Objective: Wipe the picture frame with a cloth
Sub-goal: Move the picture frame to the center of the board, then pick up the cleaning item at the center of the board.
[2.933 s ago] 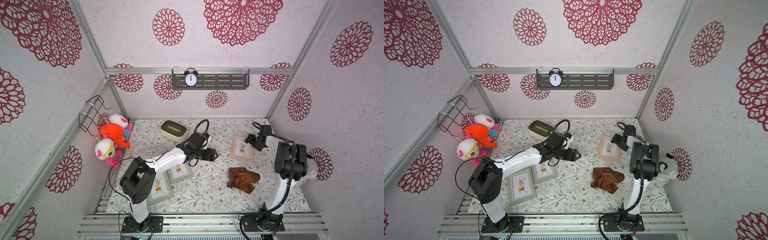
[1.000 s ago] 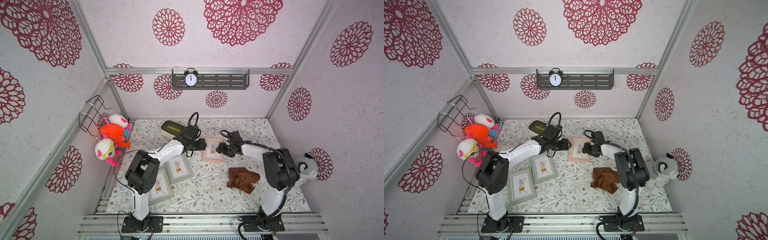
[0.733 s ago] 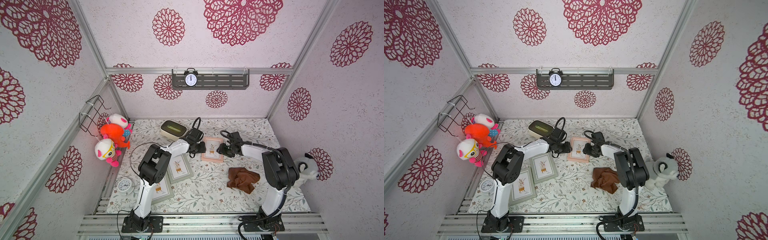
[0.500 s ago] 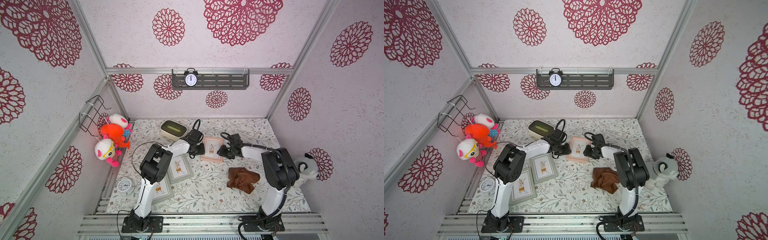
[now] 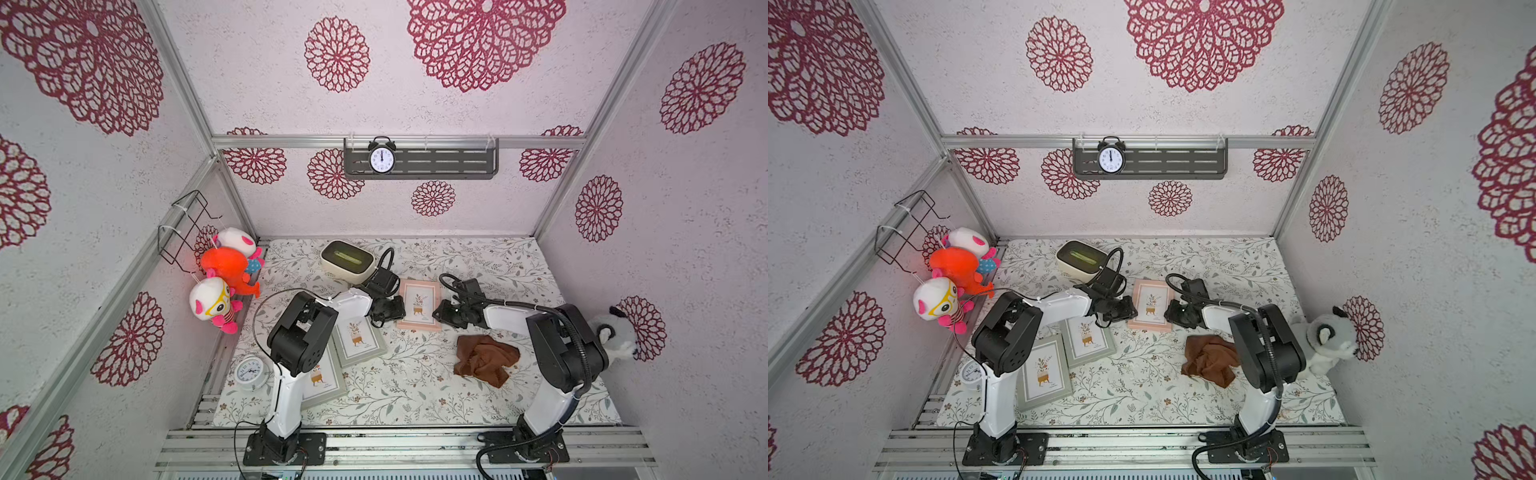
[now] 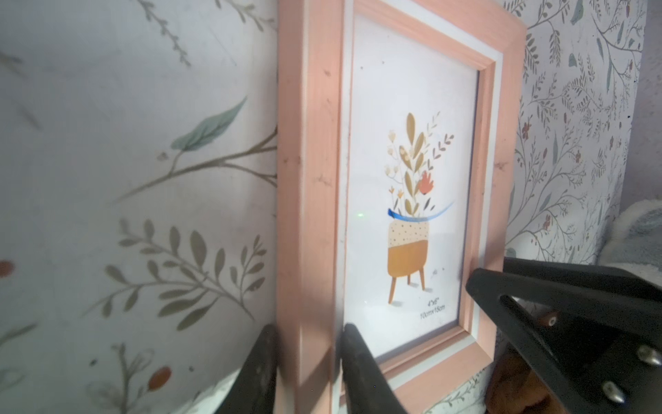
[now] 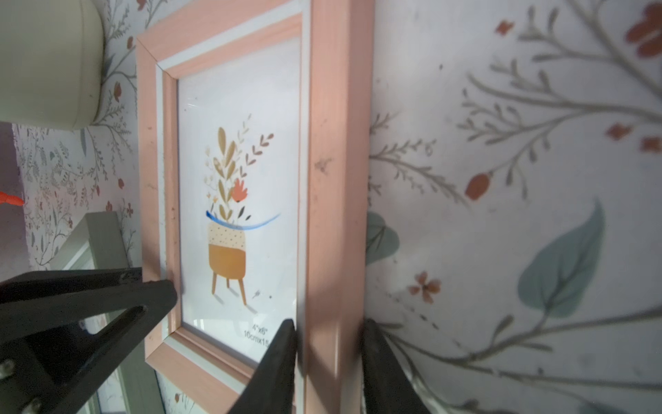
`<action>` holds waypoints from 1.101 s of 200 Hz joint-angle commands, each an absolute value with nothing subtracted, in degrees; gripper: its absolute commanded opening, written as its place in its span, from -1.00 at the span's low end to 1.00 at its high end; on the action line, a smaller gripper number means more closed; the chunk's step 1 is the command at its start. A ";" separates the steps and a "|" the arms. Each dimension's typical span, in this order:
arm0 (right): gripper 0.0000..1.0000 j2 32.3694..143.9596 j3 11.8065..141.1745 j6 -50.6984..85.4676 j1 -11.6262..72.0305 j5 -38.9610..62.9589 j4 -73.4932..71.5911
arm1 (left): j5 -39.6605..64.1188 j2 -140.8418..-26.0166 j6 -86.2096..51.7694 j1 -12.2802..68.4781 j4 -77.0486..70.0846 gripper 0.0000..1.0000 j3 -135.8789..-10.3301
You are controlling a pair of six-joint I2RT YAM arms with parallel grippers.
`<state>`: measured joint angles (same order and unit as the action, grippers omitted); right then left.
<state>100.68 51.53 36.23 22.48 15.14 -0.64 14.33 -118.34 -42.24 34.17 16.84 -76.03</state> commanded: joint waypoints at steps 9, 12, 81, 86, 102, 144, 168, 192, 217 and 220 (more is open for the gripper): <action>-0.35 95.92 47.91 38.22 24.15 15.54 1.41 | 16.00 -115.96 -44.43 37.22 18.60 -0.38 -73.36; -0.35 95.52 47.56 38.27 24.20 15.43 1.60 | 15.89 -115.74 -44.58 37.55 18.77 -0.39 -73.16; 0.30 89.74 47.29 36.65 24.25 11.48 10.10 | 12.32 -113.12 -45.17 39.73 23.55 -0.25 -72.49; 0.40 88.78 47.65 36.50 24.21 10.95 11.33 | 12.26 -113.12 -45.18 39.73 23.58 -0.21 -72.47; 0.68 85.34 48.88 36.13 24.09 8.86 16.05 | 12.04 -110.87 -45.35 39.68 23.52 -0.06 -72.42; 0.97 75.57 52.49 35.35 23.91 0.06 34.00 | 12.62 -108.66 -45.35 39.81 23.09 0.16 -72.51; 0.98 71.13 52.79 35.32 22.15 -2.88 41.16 | 12.89 -107.70 -45.27 39.81 22.82 0.21 -72.42; 0.97 69.81 51.06 34.27 19.91 -3.69 44.38 | 13.13 -106.77 -45.13 39.87 22.60 0.27 -72.25; 0.97 69.36 47.53 35.13 19.47 -1.16 43.15 | 12.94 -105.02 -44.83 39.88 22.64 0.33 -71.59; 0.97 69.25 46.94 35.31 19.51 -0.94 42.75 | 12.88 -104.82 -44.82 39.88 22.61 0.34 -71.51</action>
<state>70.04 49.74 35.57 19.81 -0.93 39.24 12.97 -108.20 -45.04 39.42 23.03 -72.36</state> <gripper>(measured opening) 0.987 0.655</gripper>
